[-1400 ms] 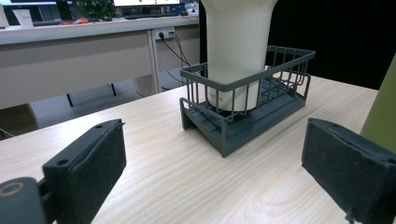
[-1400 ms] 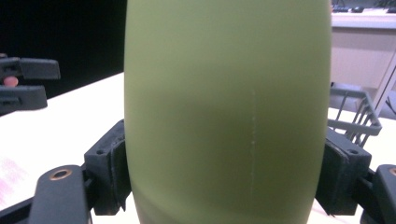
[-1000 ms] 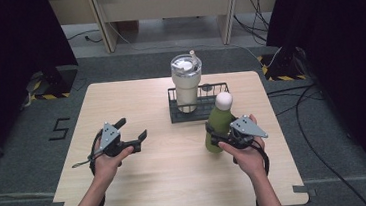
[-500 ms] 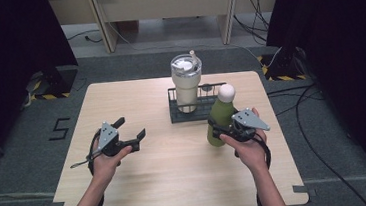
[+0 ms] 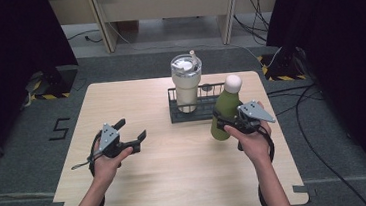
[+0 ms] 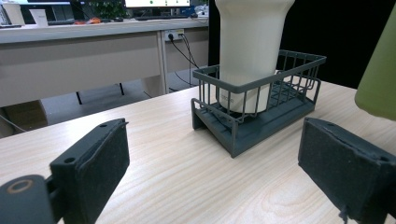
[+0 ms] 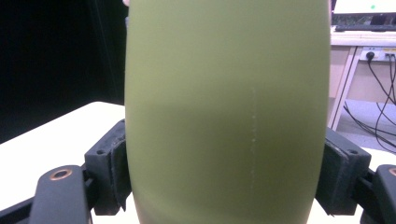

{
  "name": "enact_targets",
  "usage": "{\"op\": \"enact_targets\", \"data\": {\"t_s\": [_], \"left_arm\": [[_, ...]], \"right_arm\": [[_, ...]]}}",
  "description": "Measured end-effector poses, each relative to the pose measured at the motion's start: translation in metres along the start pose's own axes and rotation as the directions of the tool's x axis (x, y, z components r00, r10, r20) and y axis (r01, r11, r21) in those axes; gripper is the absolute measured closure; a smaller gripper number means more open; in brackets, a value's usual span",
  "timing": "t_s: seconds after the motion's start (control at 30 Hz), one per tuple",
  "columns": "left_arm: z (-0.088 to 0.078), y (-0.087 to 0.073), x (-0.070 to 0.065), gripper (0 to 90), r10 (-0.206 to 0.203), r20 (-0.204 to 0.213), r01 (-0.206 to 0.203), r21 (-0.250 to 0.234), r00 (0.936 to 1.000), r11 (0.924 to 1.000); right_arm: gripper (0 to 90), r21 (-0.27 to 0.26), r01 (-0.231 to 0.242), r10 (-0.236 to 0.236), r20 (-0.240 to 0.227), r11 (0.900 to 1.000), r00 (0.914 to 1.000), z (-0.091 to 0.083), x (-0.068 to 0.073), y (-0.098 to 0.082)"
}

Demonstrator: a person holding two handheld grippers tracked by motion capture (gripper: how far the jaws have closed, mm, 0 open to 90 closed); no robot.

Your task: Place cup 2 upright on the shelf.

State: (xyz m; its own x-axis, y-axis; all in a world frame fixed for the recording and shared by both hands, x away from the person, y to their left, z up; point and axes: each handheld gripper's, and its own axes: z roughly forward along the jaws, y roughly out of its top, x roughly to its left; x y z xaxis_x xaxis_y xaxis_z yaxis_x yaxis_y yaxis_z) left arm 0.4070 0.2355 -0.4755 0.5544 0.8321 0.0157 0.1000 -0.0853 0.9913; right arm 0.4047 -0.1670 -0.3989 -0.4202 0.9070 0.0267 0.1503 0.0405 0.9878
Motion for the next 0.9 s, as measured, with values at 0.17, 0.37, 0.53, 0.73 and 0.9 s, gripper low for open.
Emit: {"op": "enact_targets", "data": {"t_s": [0.17, 0.37, 0.53, 0.73, 0.9], "left_arm": [[0.0, 0.0, 0.001, 8.1, -0.005, -0.001, 0.005, -0.001, 1.0, 1.0], [-0.002, 0.0, 0.0, 8.0, 0.0, -0.008, 0.0, -0.002, 1.0, 1.0], [-0.003, 0.001, 0.001, 8.0, 0.004, -0.007, -0.004, -0.005, 1.0, 1.0], [-0.002, 0.0, 0.001, 8.0, 0.003, -0.013, -0.003, -0.002, 0.9999, 1.0], [-0.002, 0.0, 0.002, 7.9, -0.004, -0.027, 0.004, -0.01, 0.9996, 0.9999]], "right_arm": [[21.5, -0.005, 0.009, -0.009, 0.013, 1.0, 0.9999, 0.005, -0.004, 0.007], [21.6, -0.027, 0.012, -0.012, 0.028, 1.0, 0.9995, 0.012, -0.005, 0.016], [21.6, -0.035, 0.011, -0.009, 0.038, 0.999, 0.9992, 0.017, -0.007, 0.022], [21.6, -0.035, 0.011, -0.009, 0.051, 0.999, 0.9986, 0.022, -0.011, 0.032], [21.6, -0.03, 0.016, -0.014, 0.067, 0.999, 0.9976, 0.024, -0.018, 0.035]]}}
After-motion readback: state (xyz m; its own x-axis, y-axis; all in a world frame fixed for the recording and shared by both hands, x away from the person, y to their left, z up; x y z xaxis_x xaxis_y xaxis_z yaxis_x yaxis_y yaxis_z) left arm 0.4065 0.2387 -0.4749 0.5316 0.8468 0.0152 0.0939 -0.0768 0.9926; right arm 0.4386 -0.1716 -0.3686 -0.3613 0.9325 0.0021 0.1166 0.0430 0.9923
